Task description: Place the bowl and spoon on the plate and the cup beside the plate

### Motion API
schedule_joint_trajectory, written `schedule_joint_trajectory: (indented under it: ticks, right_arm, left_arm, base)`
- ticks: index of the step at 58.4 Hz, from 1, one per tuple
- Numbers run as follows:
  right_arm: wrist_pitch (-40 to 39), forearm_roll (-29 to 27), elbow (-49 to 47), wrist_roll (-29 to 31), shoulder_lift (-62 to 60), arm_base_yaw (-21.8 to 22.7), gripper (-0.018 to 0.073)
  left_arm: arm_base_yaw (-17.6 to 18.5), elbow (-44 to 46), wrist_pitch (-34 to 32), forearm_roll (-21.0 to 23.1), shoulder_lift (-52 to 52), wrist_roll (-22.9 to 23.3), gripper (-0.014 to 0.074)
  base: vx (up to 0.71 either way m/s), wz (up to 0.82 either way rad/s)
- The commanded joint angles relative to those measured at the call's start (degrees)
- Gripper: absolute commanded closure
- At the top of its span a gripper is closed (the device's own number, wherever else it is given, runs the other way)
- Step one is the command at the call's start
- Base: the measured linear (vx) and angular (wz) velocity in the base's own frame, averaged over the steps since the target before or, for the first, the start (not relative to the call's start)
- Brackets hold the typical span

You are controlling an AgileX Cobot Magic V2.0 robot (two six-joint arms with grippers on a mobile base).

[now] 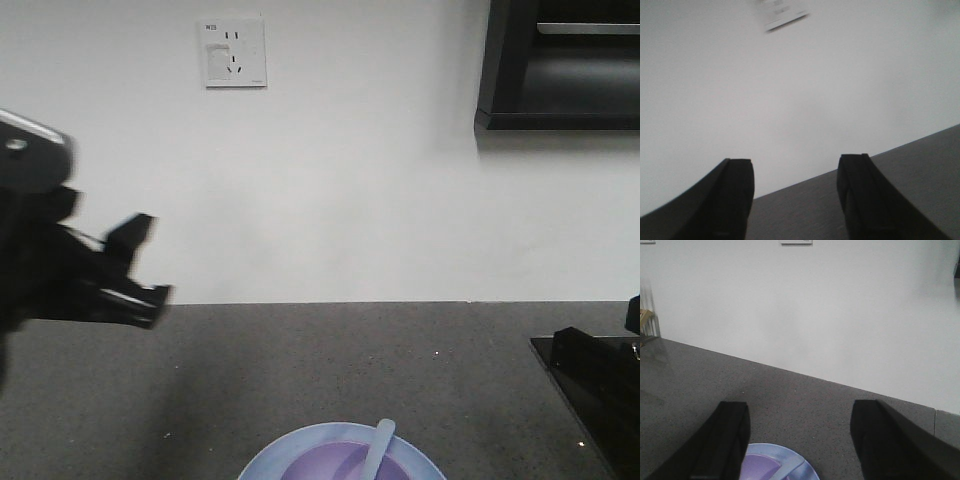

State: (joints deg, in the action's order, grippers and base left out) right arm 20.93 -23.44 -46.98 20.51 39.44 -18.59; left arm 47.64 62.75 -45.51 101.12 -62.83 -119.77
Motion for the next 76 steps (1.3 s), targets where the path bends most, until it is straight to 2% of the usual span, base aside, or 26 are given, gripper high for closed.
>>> schedule_joint_trajectory:
  ticks: [1, 6, 15, 19, 28, 46, 64, 69, 76]
  right_arm:
    - [-4.2, -0.3, -1.6, 0.4, -0.1, 0.4, 0.0057]
    - [-3.6, -0.3, -1.6, 0.4, -0.1, 0.4, 0.0059]
    - [-3.5, -0.5, -1.6, 0.4, -0.1, 0.4, 0.0059]
    - [-3.5, -0.5, -1.6, 0.4, -0.1, 0.4, 0.0059]
    - [-3.5, -0.5, -1.6, 0.4, -0.1, 0.4, 0.0059]
    - [-3.6, -0.5, -1.6, 0.5, -0.1, 0.4, 0.0059]
    - [-3.6, -0.5, -1.6, 0.5, -0.1, 0.4, 0.0059]
    - [-3.6, -0.5, -1.6, 0.5, -0.1, 0.4, 0.0059]
    - [-3.6, -0.5, -1.6, 0.5, -0.1, 0.4, 0.0059]
  left_arm:
    - [0.2, 0.8, -12.2, 1.8, 5.2, -3.4, 0.0143]
    - [0.2, 0.8, -19.3, 1.8, 9.0, -3.4, 0.0146]
    - [0.2, 0.8, -25.0, 1.8, 15.1, -3.4, 0.0147]
    - [0.2, 0.8, -25.4, 1.8, 17.6, -3.4, 0.0147]
    - [0.2, 0.8, -23.6, 1.8, 19.9, -3.4, 0.0147]
    - [0.2, 0.8, -18.4, 1.8, 16.2, -3.4, 0.0147]
    - [0.2, 0.6, -17.0, 1.5, 16.2, -3.4, 0.0147]
    - [0.2, -1.6, -12.2, 0.0, 16.2, -3.4, 0.0147]
    - [0.2, -6.5, -3.8, -4.7, 16.2, -2.2, 0.0147]
  base:
    - [0.0, 0.0]
    - [0.0, 0.0]
    - [0.0, 0.0]
    - [0.0, 0.0]
    - [0.0, 0.0]
    - [0.0, 0.0]
    - [0.0, 0.0]
    - [0.0, 0.0]
    - [0.0, 0.0]
